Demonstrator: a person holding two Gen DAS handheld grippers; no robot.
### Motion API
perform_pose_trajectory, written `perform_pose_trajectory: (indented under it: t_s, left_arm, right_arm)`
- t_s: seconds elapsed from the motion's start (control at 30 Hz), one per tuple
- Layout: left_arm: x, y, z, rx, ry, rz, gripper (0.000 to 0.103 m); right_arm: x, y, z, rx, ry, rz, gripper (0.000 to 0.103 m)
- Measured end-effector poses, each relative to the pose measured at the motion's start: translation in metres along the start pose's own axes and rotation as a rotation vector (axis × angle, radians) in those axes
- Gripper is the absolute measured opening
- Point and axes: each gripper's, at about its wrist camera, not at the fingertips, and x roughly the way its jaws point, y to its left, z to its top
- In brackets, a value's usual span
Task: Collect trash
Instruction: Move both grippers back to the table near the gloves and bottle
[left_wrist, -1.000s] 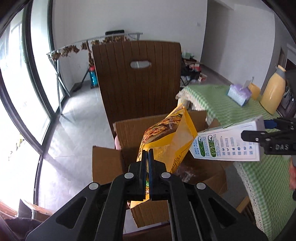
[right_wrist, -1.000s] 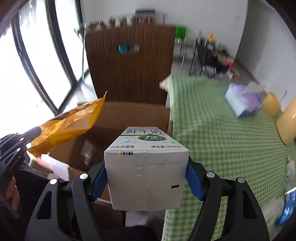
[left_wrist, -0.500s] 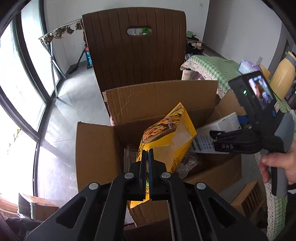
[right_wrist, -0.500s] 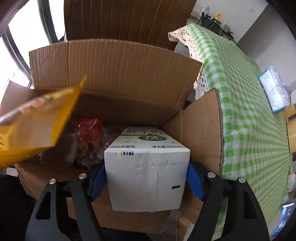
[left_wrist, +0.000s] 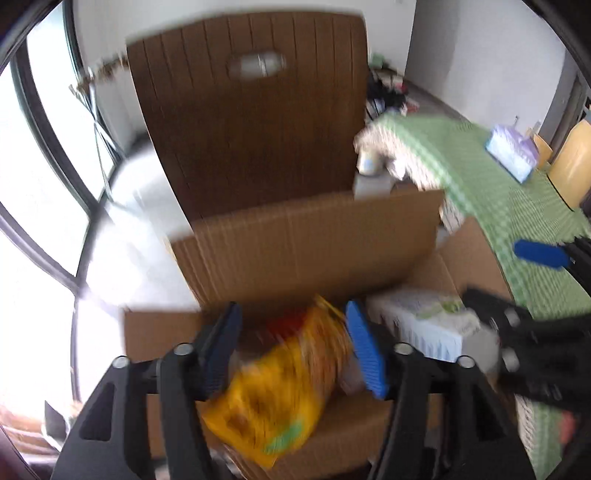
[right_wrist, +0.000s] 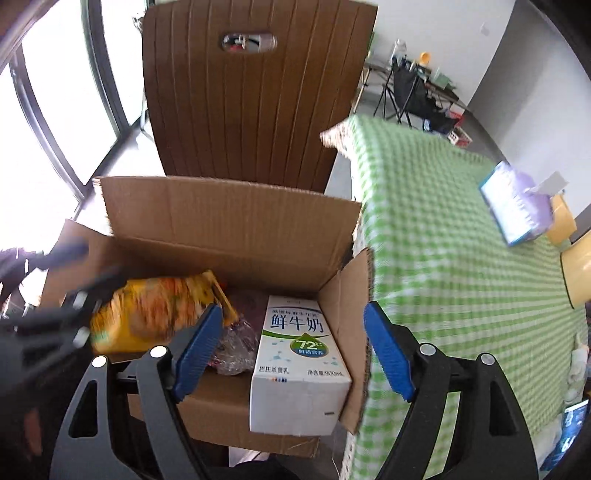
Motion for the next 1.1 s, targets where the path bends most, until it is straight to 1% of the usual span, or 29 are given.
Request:
perform_pose_trajectory:
  t_s: [0.07, 0.17, 0.27, 0.33, 0.47, 0.53, 0.6, 0.63, 0.67, 0.7, 0.73, 0.77, 0.8, 0.83, 0.87, 0.9, 0.93, 0.97, 1.0, 1.1]
  left_arm:
    - [-0.009, -0.002, 0.005, 0.027, -0.019, -0.008, 0.062]
    - [-0.025, 0.0, 0.008, 0.02, -0.051, -0.001, 0.063]
    - [-0.033, 0.003, 0.007, 0.018, -0.051, 0.005, 0.063]
    - [-0.043, 0.004, 0.003, 0.021, -0.063, 0.015, 0.063]
    - [-0.065, 0.013, -0.001, 0.015, -0.08, 0.024, 0.063]
    - [-0.082, 0.016, -0.004, 0.002, -0.103, 0.044, 0.063]
    - [-0.1, 0.021, -0.01, -0.01, -0.145, 0.073, 0.065]
    - [-0.113, 0.024, -0.015, -0.021, -0.192, 0.102, 0.067]
    - [-0.126, 0.027, -0.022, -0.035, -0.237, 0.133, 0.071]
    - [-0.135, 0.03, -0.025, -0.043, -0.27, 0.149, 0.073]
    - [-0.149, 0.033, -0.033, -0.063, -0.326, 0.175, 0.075]
    - [-0.16, 0.035, -0.041, -0.086, -0.38, 0.19, 0.08]
    - [-0.169, 0.037, -0.046, -0.101, -0.424, 0.192, 0.086]
    - [-0.183, 0.038, -0.058, -0.131, -0.512, 0.185, 0.089]
    - [-0.19, 0.039, -0.064, -0.145, -0.561, 0.179, 0.093]
    - [-0.2, 0.038, -0.074, -0.162, -0.64, 0.171, 0.094]
    - [-0.204, 0.037, -0.079, -0.167, -0.682, 0.166, 0.094]
    - [-0.21, 0.036, -0.085, -0.171, -0.733, 0.161, 0.095]
    - [-0.213, 0.034, -0.089, -0.168, -0.759, 0.156, 0.096]
    - [-0.217, 0.028, -0.091, -0.149, -0.758, 0.152, 0.096]
  right_arm:
    - [-0.009, 0.0, -0.002, 0.0, -0.004, 0.014, 0.076]
    - [-0.016, -0.001, -0.004, 0.007, -0.002, 0.03, 0.076]
    - [-0.025, 0.002, -0.008, 0.013, -0.002, 0.03, 0.076]
    - [-0.027, 0.004, -0.011, 0.016, -0.009, 0.037, 0.076]
    - [-0.045, 0.006, -0.012, 0.017, -0.032, 0.037, 0.076]
    - [-0.055, 0.007, -0.013, 0.019, -0.048, 0.038, 0.076]
    - [-0.066, 0.007, -0.016, 0.023, -0.075, 0.047, 0.076]
    - [-0.072, 0.008, -0.018, 0.024, -0.092, 0.056, 0.076]
    - [-0.077, 0.008, -0.02, 0.027, -0.112, 0.068, 0.078]
    - [-0.082, 0.008, -0.023, 0.032, -0.139, 0.079, 0.079]
    - [-0.088, 0.008, -0.025, 0.04, -0.164, 0.081, 0.079]
    - [-0.092, 0.008, -0.027, 0.047, -0.191, 0.083, 0.079]
    - [-0.099, 0.008, -0.03, 0.058, -0.25, 0.083, 0.079]
    - [-0.107, 0.008, -0.035, 0.069, -0.326, 0.069, 0.079]
    - [-0.113, 0.009, -0.038, 0.071, -0.379, 0.061, 0.082]
    - [-0.121, 0.01, -0.046, 0.073, -0.482, 0.046, 0.084]
    - [-0.127, 0.01, -0.053, 0.079, -0.565, 0.025, 0.087]
    - [-0.131, 0.01, -0.059, 0.086, -0.625, 0.007, 0.087]
    - [-0.134, 0.01, -0.065, 0.097, -0.664, -0.007, 0.087]
    - [-0.136, 0.007, -0.07, 0.129, -0.673, -0.008, 0.087]
